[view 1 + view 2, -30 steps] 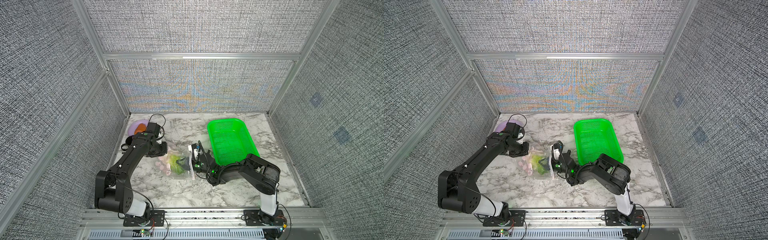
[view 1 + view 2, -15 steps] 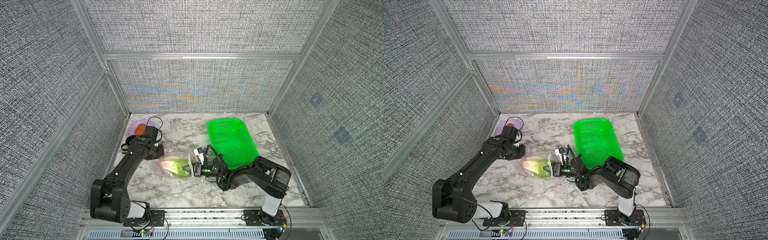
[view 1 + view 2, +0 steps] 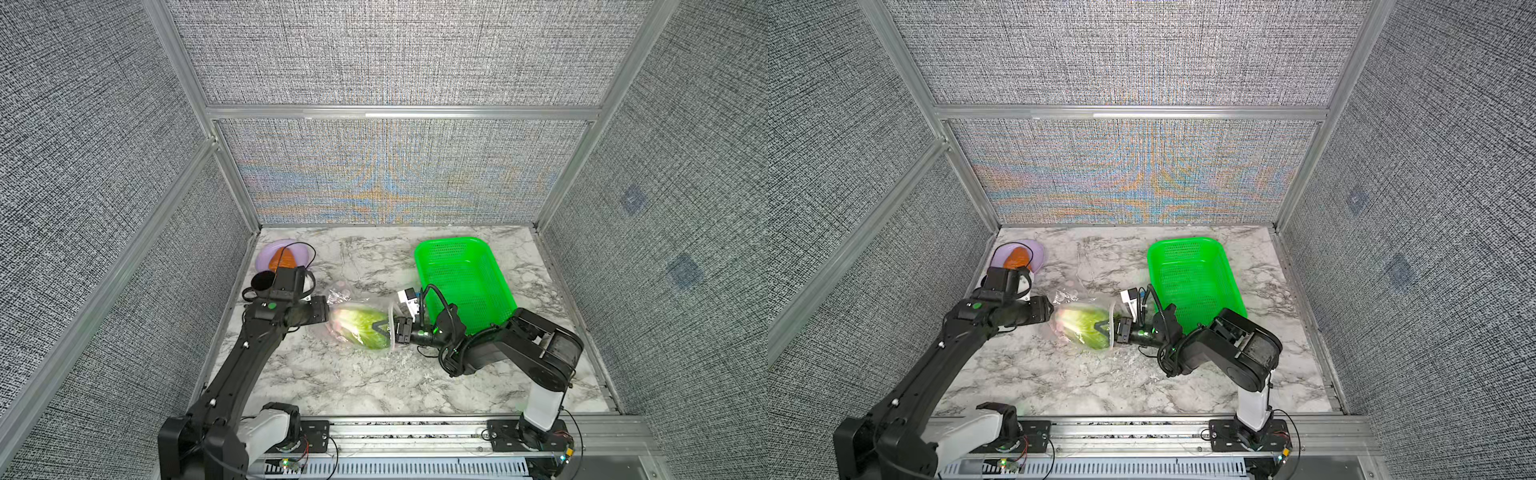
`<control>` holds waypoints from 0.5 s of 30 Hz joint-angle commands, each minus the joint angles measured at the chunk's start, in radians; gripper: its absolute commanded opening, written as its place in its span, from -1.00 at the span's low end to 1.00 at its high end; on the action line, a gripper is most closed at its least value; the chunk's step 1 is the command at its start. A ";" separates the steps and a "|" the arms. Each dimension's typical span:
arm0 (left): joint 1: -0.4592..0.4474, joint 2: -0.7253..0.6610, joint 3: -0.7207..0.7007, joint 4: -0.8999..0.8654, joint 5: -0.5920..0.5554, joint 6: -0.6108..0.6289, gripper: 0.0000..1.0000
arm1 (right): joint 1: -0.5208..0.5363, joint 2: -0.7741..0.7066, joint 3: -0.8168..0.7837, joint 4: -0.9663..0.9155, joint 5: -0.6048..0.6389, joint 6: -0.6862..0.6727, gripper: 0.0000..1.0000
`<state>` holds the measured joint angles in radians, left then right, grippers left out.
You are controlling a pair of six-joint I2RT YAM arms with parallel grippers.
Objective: Open the zip-top bag and take out the chinese cabbages
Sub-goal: Pick up the Chinese cabbage from the zipper food storage bag.
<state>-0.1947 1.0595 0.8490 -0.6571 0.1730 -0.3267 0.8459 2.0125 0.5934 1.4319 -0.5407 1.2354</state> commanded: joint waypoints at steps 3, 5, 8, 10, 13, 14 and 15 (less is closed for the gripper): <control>-0.001 -0.065 -0.083 0.169 0.234 -0.058 0.99 | 0.001 0.022 0.039 0.085 -0.083 0.016 -1.00; -0.001 0.003 -0.047 0.103 0.285 -0.061 0.99 | 0.002 0.017 0.064 0.040 -0.130 -0.016 -1.00; -0.001 0.146 0.078 -0.034 0.364 -0.038 0.99 | 0.007 -0.023 0.093 -0.129 -0.184 -0.123 -1.00; 0.000 0.234 0.160 -0.092 0.435 -0.017 0.99 | 0.011 -0.071 0.106 -0.290 -0.181 -0.232 -1.00; -0.001 0.332 0.244 -0.124 0.529 -0.019 0.99 | 0.013 -0.134 0.115 -0.489 -0.149 -0.383 -1.00; 0.000 0.363 0.269 -0.148 0.549 -0.014 0.99 | 0.013 -0.154 0.117 -0.542 -0.132 -0.426 -1.00; 0.000 0.393 0.298 -0.183 0.552 0.003 0.99 | 0.012 -0.168 0.123 -0.593 -0.120 -0.465 -1.00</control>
<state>-0.1947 1.4040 1.0985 -0.7403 0.6052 -0.3622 0.8562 1.8721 0.7017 1.0447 -0.6781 0.9527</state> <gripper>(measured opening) 0.994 0.087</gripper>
